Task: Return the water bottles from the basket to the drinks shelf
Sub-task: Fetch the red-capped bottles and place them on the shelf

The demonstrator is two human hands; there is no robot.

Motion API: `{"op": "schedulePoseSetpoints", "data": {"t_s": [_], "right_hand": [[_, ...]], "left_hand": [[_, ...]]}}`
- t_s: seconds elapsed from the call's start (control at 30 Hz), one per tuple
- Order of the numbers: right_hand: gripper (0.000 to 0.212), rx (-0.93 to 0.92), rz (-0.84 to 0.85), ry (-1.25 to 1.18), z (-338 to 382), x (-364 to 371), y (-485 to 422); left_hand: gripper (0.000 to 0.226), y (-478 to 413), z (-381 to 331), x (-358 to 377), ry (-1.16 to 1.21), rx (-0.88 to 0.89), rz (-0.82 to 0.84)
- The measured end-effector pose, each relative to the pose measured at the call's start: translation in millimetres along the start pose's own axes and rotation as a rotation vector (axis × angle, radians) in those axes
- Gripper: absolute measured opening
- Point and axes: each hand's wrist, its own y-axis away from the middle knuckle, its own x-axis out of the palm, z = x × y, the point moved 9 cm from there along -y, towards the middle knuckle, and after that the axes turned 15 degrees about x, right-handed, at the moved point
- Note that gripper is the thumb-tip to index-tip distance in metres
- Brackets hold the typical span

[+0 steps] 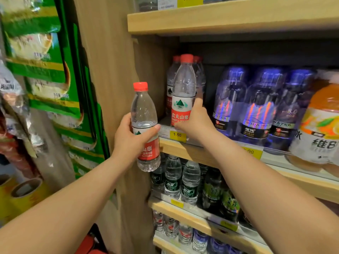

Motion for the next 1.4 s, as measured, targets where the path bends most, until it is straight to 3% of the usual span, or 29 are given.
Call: {"op": "schedulePoseSetpoints", "data": {"t_s": [0.23, 0.3, 0.43, 0.63, 0.77, 0.93, 1.07, 1.2, 1.4], "right_hand": [[0.099, -0.188, 0.015, 0.078, 21.4, 4.8, 1.7], [0.091, -0.190, 0.018, 0.098, 29.6, 12.3, -4.8], [0.106, -0.182, -0.034, 0.190, 41.7, 28.2, -18.1], [0.067, -0.164, -0.048, 0.246, 50.7, 48.8, -38.0], [0.042, -0.153, 0.050, 0.340, 47.1, 62.4, -44.0], [0.059, -0.154, -0.018, 0.288, 32.3, 29.6, -23.4], [0.045, -0.229, -0.114, 0.178, 13.0, -7.3, 14.5], [0.032, -0.219, -0.082, 0.002, -3.8, -22.2, 34.4], [0.028, -0.196, -0.093, 0.003, -18.3, -26.8, 36.9]], "left_hand": [[0.064, -4.7, 0.8, -1.7, 0.013, 0.008, -0.026], [0.065, -5.9, -0.3, -2.6, 0.021, 0.009, -0.032], [0.063, -3.0, -3.9, -5.2, 0.031, 0.013, -0.025], [0.053, 0.2, -4.7, -3.8, 0.026, 0.025, 0.016], [0.048, 1.9, -6.8, -0.6, 0.042, 0.049, 0.045], [0.049, -9.5, -23.0, 2.3, 0.125, 0.091, 0.025], [0.052, -36.5, -54.0, 8.9, 0.168, 0.209, -0.028], [0.064, -65.0, -82.9, 22.9, 0.140, 0.349, -0.110], [0.063, -82.6, -78.1, 65.4, 0.063, 0.346, 0.026]]}}
